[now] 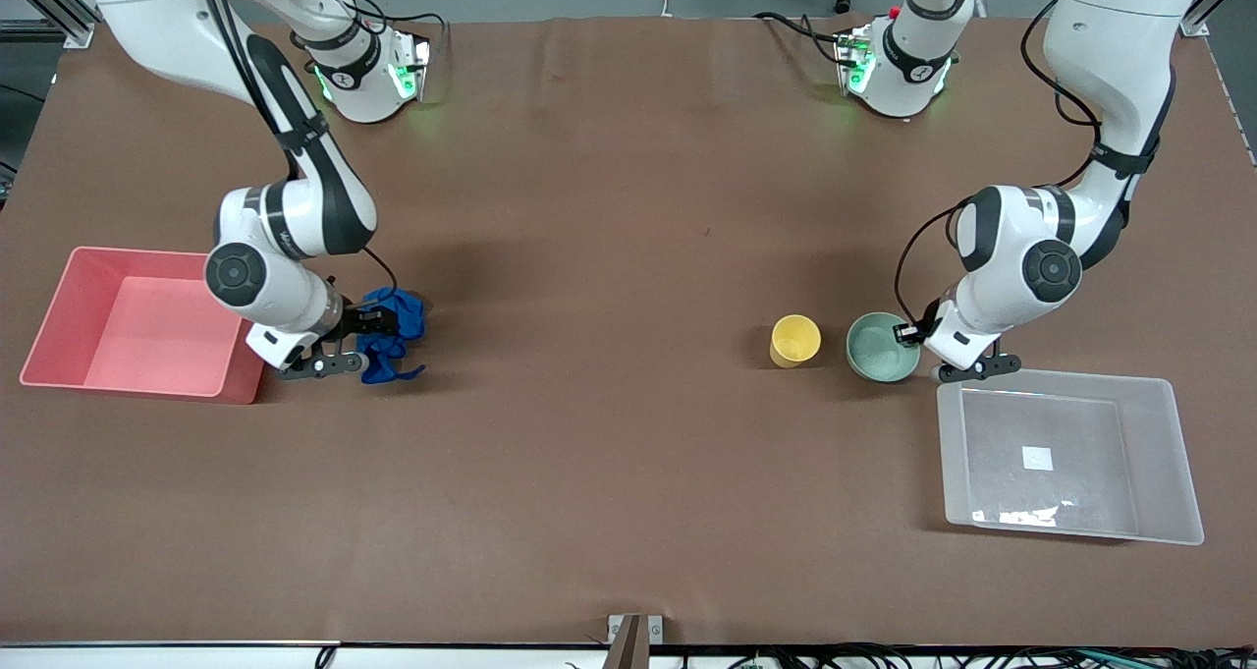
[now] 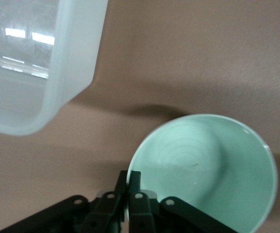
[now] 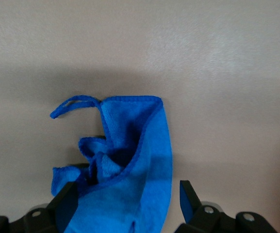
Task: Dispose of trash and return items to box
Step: 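Carry the bowl into the clear box while the right gripper lifts the cloth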
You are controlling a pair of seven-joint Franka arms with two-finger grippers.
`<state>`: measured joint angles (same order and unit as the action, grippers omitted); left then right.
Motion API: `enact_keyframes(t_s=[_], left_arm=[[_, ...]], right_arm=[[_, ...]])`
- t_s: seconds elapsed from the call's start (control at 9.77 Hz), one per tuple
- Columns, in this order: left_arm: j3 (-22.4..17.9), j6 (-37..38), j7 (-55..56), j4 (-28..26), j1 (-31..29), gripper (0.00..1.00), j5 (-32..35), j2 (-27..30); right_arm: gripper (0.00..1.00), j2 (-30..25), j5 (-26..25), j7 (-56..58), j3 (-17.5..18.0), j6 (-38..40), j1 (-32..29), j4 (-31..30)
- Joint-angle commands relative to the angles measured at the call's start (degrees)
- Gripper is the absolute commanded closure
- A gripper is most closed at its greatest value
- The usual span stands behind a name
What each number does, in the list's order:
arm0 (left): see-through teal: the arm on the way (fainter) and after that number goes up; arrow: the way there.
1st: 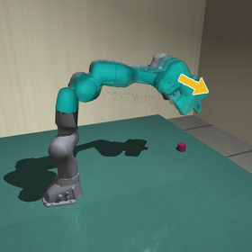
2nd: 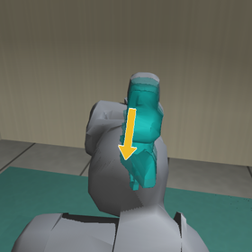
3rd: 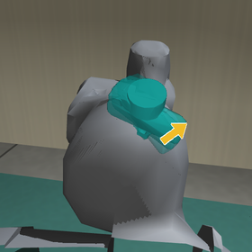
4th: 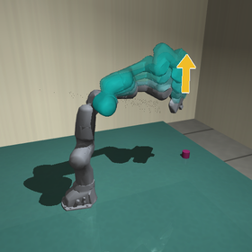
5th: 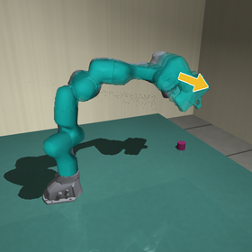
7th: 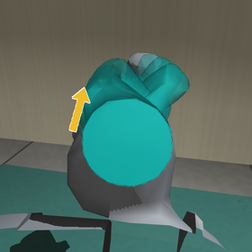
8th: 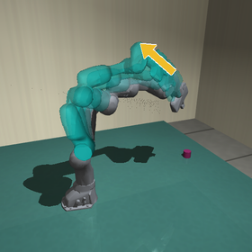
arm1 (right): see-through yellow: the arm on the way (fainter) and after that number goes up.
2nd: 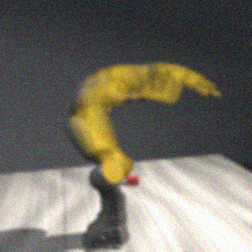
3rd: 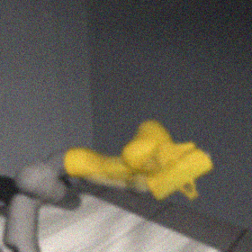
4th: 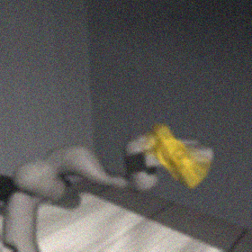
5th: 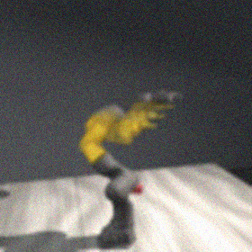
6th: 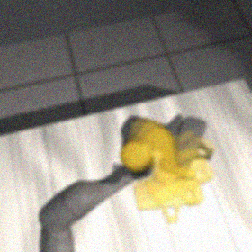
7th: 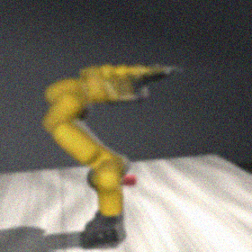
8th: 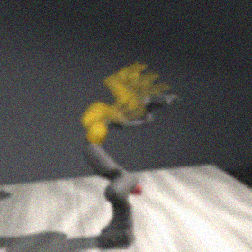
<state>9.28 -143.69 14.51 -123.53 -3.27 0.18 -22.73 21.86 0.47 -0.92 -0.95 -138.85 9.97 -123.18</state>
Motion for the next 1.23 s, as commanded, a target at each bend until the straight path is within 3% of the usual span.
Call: enact_keyframes(t_s=[0.0, 0.1, 0.31, 0.41, 0.61, 1.13], left_arm=[[0.12, 1.47, 0.96, 1.44, -0.07, 1.0, 0.26, 2.85], [0.12, 7.23, 0.96, 5.28, 0.11, 1.0, 0.26, 4.44], [0.03, 18.23, 0.17, 15.56, -0.15, 1.0, 0.26, 4.37], [-0.4, 19.14, -0.18, 19.17, -0.33, 1.0, 0.52, 3.41], [-0.58, 19.15, -3.6, 25.77, -3.12, 1.0, 6.73, -0.18], [-0.58, 19.15, -23.45, 38.35, -10.52, 1.0, 7.56, -12.66]], right_arm=[[0.18, 0.28, 0.76, -1.1, -0.11, -2.13, 1.27, -1.54], [0.33, 0.37, 0.76, -1.53, -0.11, -2.13, 1.37, -1.54], [0.79, 0.28, 0.76, -1.54, -0.11, -2.04, 1.46, -1.98], [0.91, 0.2, 0.76, -1.54, -0.11, -1.43, 1.63, -2.06], [0.97, -0.68, 0.76, -1.54, -0.11, -0.38, 1.55, -2.42], [0.97, -12.35, 0.67, -2.86, -0.46, 15.94, -4.06, 3.19]])
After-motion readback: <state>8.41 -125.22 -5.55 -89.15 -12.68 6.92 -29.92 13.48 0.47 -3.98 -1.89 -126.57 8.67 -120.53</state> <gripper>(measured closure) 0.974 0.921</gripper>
